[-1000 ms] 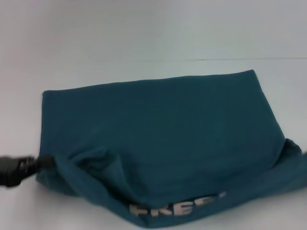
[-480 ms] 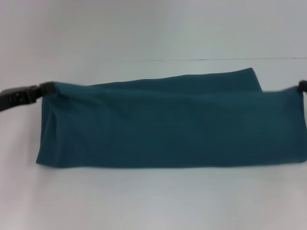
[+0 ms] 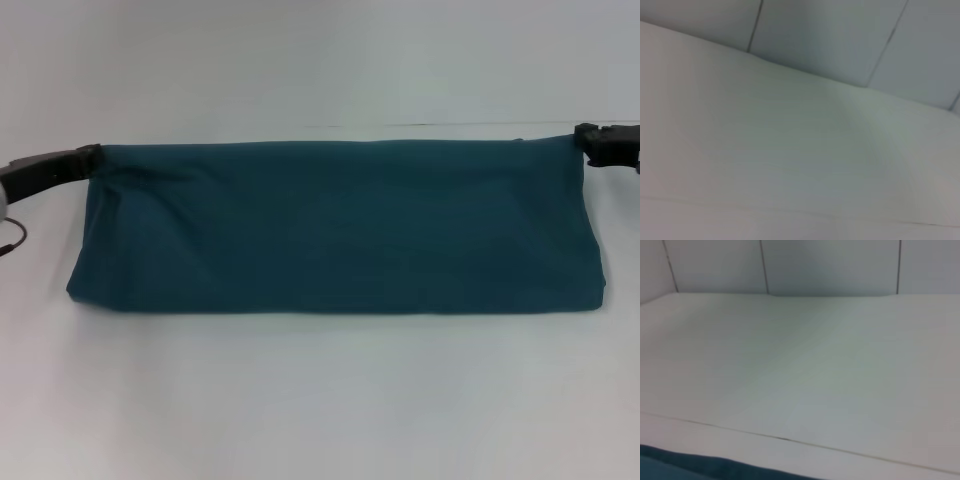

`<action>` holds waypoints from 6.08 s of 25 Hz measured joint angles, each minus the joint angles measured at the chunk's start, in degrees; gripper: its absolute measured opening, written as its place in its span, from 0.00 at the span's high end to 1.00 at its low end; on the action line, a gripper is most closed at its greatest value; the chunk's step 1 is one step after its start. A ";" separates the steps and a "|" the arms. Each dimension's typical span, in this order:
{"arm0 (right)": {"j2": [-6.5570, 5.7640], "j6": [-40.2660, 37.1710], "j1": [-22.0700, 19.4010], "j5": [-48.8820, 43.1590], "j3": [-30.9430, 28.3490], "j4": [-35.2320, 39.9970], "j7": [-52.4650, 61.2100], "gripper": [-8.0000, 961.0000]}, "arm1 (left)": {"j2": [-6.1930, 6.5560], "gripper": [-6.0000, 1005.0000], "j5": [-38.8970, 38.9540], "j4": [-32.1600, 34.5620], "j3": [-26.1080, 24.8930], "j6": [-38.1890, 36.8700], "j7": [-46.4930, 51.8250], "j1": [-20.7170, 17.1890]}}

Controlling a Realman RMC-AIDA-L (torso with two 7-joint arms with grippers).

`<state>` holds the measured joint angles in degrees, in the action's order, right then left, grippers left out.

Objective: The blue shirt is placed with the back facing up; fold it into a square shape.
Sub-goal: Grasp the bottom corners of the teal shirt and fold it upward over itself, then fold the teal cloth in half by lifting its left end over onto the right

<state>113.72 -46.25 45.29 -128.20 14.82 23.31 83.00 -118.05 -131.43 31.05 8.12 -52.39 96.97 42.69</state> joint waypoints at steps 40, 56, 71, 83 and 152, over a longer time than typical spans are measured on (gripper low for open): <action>1.72 6.77 2.99 13.58 2.78 -1.89 -12.35 0.83 | -1.94 0.97 17.08 0.16 5.37 9.03 -9.72 -0.18; 2.03 7.84 2.99 13.59 3.78 -2.23 -11.87 0.81 | -2.22 0.96 17.21 -0.11 7.62 9.56 -9.87 0.19; 1.70 7.29 2.31 13.35 5.36 -1.95 -9.49 0.30 | -2.84 0.55 22.16 0.22 7.81 11.40 -9.80 -0.86; 1.15 -6.27 -4.73 13.12 16.07 6.81 9.35 0.22 | -2.79 0.16 21.78 6.88 12.89 -3.53 -1.70 -8.17; -0.51 -25.41 -15.21 6.03 17.99 16.67 29.72 0.22 | -5.82 0.30 9.62 10.98 20.44 -2.98 10.50 -17.13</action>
<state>113.21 -71.65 30.08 -122.17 32.80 39.97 112.72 -123.87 -121.82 42.03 28.56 -55.36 107.47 25.57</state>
